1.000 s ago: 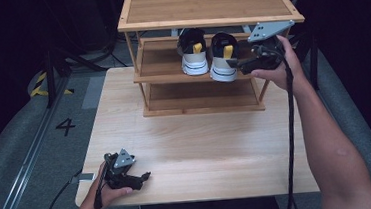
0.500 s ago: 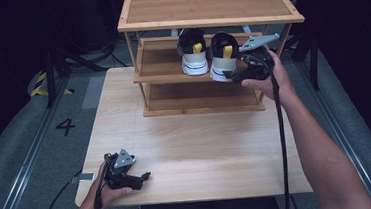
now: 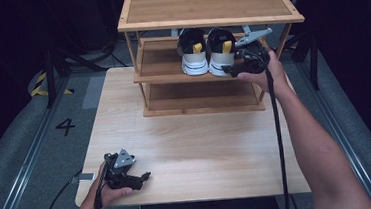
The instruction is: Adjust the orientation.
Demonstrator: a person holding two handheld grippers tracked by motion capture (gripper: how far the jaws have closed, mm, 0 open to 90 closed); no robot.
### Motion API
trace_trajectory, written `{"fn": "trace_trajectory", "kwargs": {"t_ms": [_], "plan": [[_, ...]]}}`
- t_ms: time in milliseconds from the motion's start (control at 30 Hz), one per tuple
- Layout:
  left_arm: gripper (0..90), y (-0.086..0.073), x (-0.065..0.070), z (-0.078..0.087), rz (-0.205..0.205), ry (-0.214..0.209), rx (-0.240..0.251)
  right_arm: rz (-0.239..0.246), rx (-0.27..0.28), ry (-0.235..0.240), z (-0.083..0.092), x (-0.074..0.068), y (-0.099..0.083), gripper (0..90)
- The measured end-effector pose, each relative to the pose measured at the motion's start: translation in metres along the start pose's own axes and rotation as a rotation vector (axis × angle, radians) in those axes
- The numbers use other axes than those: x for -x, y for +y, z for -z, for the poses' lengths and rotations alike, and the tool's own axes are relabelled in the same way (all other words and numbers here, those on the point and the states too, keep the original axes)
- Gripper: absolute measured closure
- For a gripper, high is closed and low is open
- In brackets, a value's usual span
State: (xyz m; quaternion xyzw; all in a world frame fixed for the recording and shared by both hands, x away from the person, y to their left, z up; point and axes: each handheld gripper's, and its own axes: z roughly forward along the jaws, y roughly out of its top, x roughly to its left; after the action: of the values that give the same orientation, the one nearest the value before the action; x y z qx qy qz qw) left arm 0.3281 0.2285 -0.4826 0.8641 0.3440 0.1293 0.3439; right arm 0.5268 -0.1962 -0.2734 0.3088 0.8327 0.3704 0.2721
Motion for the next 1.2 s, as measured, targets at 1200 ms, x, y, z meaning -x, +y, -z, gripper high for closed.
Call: {"fn": "trace_trajectory", "kwargs": {"t_ms": [1200], "plan": [[13.7, 0.000, 0.000, 0.000, 0.005, -0.008, 0.002, 0.118, 0.001, 0.017, 0.056, -0.019, -0.052, 30.1]]}}
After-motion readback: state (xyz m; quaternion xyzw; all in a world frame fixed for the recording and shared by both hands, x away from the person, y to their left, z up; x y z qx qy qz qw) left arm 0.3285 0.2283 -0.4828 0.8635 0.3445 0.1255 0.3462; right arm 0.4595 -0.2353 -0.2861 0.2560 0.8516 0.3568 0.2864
